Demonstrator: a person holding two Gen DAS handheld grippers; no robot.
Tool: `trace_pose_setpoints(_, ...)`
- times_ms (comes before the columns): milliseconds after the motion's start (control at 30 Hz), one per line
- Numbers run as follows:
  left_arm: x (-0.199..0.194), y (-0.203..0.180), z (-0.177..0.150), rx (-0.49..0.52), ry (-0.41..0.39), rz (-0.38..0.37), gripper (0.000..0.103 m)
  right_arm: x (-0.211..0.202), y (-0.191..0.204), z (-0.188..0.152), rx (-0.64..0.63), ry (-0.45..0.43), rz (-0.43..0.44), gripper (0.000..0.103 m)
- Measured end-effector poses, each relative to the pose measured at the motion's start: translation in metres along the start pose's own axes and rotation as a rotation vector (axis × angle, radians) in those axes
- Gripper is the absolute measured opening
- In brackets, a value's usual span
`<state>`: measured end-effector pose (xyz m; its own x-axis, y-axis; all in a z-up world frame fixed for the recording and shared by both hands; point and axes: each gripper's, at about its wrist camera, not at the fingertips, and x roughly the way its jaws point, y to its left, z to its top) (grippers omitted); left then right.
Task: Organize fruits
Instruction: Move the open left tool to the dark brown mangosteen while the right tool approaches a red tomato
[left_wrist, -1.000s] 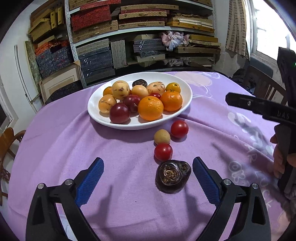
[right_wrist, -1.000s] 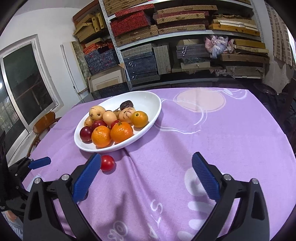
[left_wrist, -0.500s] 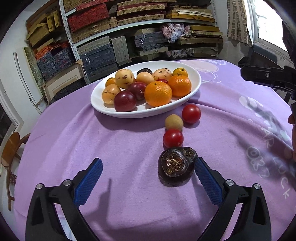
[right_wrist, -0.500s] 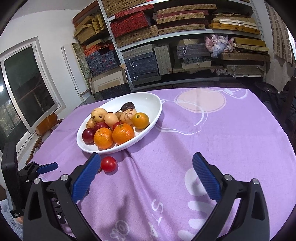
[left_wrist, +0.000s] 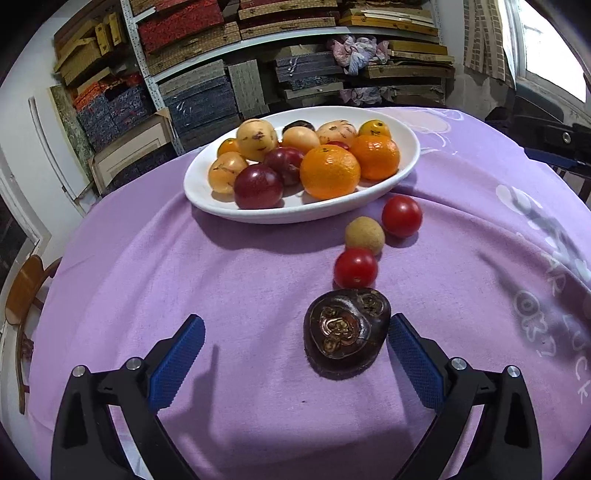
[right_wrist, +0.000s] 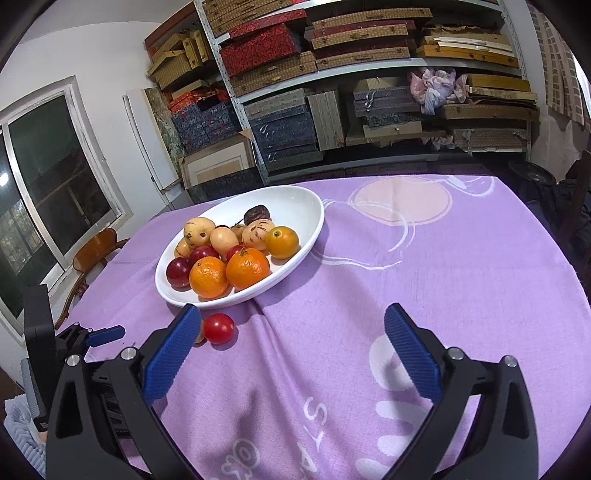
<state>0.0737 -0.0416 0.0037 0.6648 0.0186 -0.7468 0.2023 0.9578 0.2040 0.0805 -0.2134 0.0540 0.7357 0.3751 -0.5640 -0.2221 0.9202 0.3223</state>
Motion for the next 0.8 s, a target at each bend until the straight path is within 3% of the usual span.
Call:
trace_pose_setpoints(167,-0.002,0.038,-0.005,-0.08,-0.002,0.094,0.1,0.0,0.0,0.0,0.0,0.0,0.0,0.098)
trace_pose_setpoints(333,-0.003,0.07,-0.011,-0.2,0.008,0.066,0.1,0.0,0.001,-0.001,-0.008,0.002,-0.002,0.098)
trace_pose_setpoints(567,-0.02,0.042,-0.014,-0.094,-0.051,0.017,0.099,0.002,0.005,-0.002,-0.022,0.013,-0.006,0.098)
trace_pose_setpoints(667,-0.023,0.042,-0.016,-0.096,-0.058,0.0,0.098,0.003,0.006,-0.002,-0.02,0.012,-0.004,0.098)
trace_pose_setpoints(800,-0.019,0.046,-0.016,-0.12,-0.039,-0.033,0.089,0.003,0.006,-0.002,-0.023,0.013,-0.005,0.098)
